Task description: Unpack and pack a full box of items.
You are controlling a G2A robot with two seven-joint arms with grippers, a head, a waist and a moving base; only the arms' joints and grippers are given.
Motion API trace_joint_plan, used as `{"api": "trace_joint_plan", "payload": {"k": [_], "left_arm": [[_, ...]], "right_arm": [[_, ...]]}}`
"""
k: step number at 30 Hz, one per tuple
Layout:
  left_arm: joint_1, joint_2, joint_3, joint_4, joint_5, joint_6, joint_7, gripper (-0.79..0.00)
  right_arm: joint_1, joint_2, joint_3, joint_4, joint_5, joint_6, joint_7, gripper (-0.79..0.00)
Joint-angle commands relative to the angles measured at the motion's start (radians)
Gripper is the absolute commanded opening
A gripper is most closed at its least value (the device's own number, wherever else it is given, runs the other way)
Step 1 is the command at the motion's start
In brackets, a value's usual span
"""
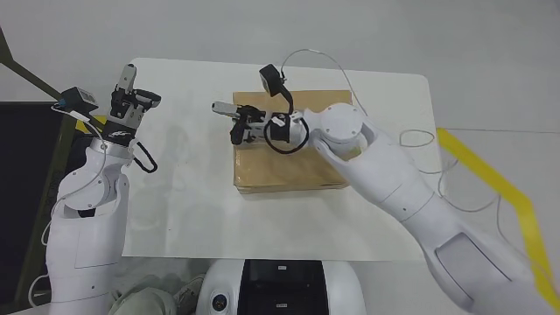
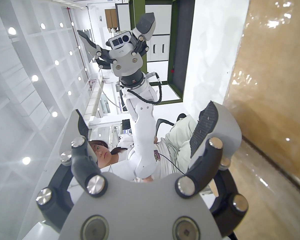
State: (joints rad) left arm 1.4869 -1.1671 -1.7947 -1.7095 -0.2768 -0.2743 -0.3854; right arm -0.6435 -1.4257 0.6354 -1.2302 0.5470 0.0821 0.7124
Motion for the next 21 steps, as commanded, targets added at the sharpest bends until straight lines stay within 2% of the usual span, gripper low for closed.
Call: {"api": "trace_joint_plan", "payload": {"k": [1,11,21], "left_arm": [[0.0,0.0,0.0,0.0,0.0,0.0,0.0,0.0],[0.0,0.0,0.0,0.0,0.0,0.0,0.0,0.0],[0.0,0.0,0.0,0.0,0.0,0.0,0.0,0.0]], "right_arm": [[0.012,-0.012,-0.011,0.029,0.011,0.005,0.014,0.0],[0.034,-0.04,-0.015,0.114,0.008,0.016,0.047,0.0],[-0.03,-0.008,0.074,0.057,-0.049,0.055,0.039,0.0]]}}
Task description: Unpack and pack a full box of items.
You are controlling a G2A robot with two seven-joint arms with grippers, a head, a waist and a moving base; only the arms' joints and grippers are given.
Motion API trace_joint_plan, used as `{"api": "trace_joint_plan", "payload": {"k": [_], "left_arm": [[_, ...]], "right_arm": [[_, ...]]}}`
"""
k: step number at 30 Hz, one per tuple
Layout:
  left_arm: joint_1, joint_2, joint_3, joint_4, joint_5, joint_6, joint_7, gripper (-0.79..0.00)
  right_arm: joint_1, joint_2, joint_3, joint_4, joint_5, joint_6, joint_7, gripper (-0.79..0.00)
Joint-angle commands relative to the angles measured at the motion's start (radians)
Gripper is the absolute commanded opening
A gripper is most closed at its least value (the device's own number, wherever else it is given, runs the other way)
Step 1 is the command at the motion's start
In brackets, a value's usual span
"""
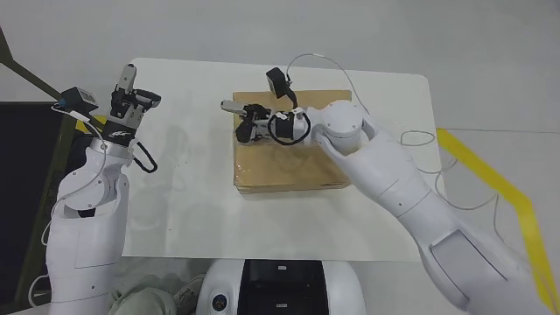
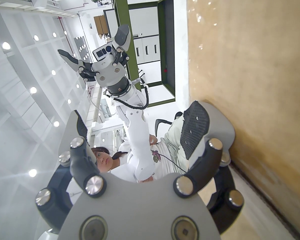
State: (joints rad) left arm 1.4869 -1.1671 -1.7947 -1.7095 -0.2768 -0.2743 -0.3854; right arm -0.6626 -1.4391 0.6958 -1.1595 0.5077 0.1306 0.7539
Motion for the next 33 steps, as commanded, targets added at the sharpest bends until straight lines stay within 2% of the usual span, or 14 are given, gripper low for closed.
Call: {"api": "trace_joint_plan", "payload": {"k": [1,15,33], "left_arm": [[0.0,0.0,0.0,0.0,0.0,0.0,0.0,0.0],[0.0,0.0,0.0,0.0,0.0,0.0,0.0,0.0],[0.0,0.0,0.0,0.0,0.0,0.0,0.0,0.0]], "right_arm": [[-0.022,0.012,0.026,-0.027,-0.02,0.013,-0.005,0.0],[-0.179,0.093,0.192,-0.257,-0.195,0.167,-0.008,0.0],[-0.356,0.163,0.415,-0.432,-0.306,0.292,-0.067,0.0]]}}
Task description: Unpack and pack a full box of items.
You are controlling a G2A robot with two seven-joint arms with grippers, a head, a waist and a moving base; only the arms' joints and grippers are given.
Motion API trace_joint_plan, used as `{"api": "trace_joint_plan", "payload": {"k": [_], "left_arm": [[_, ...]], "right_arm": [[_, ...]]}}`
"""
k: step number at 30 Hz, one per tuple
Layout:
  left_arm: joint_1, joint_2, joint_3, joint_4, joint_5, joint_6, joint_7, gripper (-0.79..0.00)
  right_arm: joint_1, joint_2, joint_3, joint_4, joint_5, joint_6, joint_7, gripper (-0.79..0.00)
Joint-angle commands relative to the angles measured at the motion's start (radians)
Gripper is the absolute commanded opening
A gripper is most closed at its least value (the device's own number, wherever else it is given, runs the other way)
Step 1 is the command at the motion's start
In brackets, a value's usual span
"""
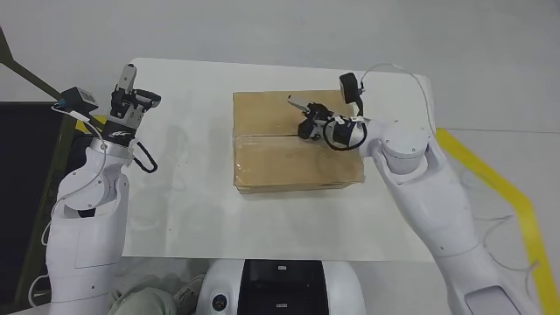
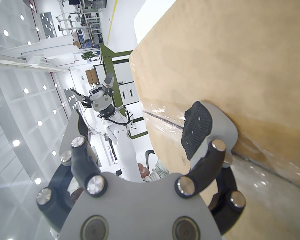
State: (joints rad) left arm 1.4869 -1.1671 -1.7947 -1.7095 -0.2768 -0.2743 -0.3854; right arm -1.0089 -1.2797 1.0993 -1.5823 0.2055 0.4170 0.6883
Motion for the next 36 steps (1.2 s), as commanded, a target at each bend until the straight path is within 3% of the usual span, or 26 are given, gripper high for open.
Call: {"api": "trace_joint_plan", "payload": {"k": [1,36], "left_arm": [[0.0,0.0,0.0,0.0,0.0,0.0,0.0,0.0],[0.0,0.0,0.0,0.0,0.0,0.0,0.0,0.0]], "right_arm": [[-0.019,0.006,0.022,-0.016,-0.005,0.009,-0.001,0.0],[-0.218,0.066,0.253,-0.197,-0.072,0.084,-0.117,0.0]]}}
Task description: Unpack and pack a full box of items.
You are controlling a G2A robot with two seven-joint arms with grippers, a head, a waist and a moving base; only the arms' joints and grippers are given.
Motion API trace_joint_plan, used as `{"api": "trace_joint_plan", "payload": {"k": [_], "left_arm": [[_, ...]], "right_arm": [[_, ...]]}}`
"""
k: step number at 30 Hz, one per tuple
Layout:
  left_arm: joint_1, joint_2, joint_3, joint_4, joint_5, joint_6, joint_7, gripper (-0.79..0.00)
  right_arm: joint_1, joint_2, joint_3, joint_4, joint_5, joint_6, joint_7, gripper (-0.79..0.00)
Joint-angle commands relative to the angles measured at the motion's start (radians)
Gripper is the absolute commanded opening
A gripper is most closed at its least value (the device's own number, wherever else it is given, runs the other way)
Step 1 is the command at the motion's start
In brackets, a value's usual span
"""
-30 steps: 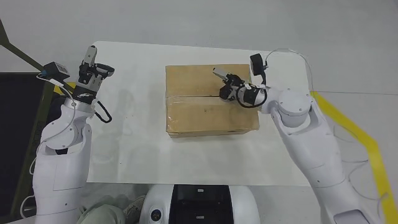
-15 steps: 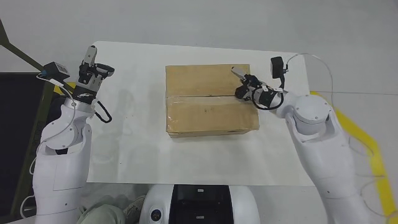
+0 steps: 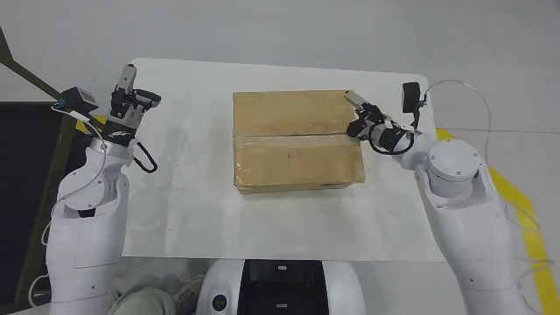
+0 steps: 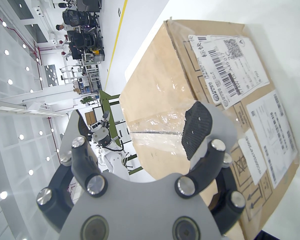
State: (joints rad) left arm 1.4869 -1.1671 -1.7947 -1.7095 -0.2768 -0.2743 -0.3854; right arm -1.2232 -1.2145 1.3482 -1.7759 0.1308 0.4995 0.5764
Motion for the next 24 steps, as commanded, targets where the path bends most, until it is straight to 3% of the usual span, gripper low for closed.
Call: {"api": "trace_joint_plan", "payload": {"k": [1,14,24], "left_arm": [[0.0,0.0,0.0,0.0,0.0,0.0,0.0,0.0],[0.0,0.0,0.0,0.0,0.0,0.0,0.0,0.0],[0.0,0.0,0.0,0.0,0.0,0.0,0.0,0.0]], "right_arm": [[-0.007,0.001,0.007,-0.005,0.002,0.006,-0.011,0.0],[-0.039,0.007,0.04,-0.024,0.022,0.018,-0.067,0.0],[-0.082,0.012,0.094,-0.007,0.061,-0.052,-0.097,0.0]]}}
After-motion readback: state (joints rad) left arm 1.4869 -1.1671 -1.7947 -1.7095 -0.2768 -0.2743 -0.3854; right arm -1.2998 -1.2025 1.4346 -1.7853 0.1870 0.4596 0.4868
